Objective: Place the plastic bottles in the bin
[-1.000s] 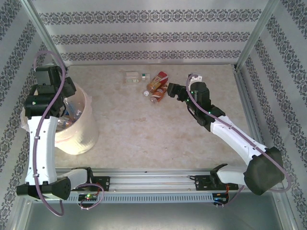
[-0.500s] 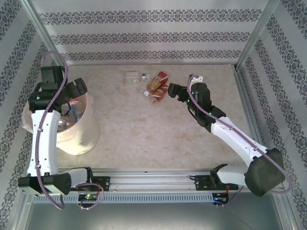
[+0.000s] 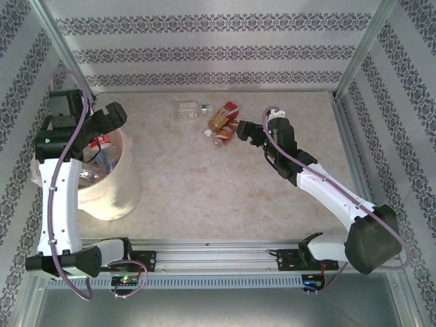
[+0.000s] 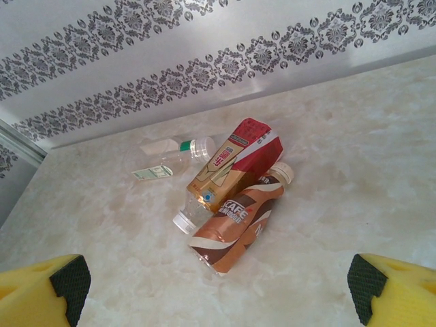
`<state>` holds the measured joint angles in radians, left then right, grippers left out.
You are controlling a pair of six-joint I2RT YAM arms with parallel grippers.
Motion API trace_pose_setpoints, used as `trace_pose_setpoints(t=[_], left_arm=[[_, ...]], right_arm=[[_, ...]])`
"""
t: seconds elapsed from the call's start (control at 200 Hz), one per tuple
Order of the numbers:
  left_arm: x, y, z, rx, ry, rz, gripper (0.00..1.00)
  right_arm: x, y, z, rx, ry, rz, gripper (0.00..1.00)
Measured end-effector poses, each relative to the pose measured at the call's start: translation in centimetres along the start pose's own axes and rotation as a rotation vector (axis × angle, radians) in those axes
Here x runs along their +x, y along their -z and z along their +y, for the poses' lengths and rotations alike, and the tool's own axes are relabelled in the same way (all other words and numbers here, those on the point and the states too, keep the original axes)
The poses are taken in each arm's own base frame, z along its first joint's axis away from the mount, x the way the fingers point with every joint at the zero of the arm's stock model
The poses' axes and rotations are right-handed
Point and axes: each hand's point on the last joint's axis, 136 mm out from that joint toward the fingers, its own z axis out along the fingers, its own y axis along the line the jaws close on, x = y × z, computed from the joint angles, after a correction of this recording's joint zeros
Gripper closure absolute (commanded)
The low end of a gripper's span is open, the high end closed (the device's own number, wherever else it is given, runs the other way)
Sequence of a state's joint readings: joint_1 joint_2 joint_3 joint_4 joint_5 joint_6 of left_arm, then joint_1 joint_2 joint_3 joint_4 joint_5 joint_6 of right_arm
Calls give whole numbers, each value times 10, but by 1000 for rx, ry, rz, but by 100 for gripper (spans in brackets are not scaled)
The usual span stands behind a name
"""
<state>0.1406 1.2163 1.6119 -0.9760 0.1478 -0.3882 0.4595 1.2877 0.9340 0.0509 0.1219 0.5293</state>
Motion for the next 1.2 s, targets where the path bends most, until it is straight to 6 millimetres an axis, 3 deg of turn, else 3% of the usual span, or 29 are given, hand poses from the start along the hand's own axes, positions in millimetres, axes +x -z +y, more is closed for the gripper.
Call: trace_pose_setpoints(t=[0.205,0.38,0.515,0.69,0.929,1.054,1.199], left_arm=[[4,-19,4,-12,29,12,1],[-2,-11,23,-102,84,-57,0],[17,-2,47,-204,141,-33,0],[36,-9,67,-283,183,20,0],[30,-1,66,-280,205,-6,0],[30,-8,50,-193,207,21,0],[37,-25,60,-235,227,53,0]], right_arm=[[2,-4,-1,3,-8,16,2],[3,-10,2,-7,-19,30,2],[5,-15,4,-14,-19,43,2],[7,-16,5,-19,-21,55,2],[8,-16,5,-18,-20,60,2],[9,-16,4,-17,-20,62,2],[10,-16,4,-15,-20,65,2]])
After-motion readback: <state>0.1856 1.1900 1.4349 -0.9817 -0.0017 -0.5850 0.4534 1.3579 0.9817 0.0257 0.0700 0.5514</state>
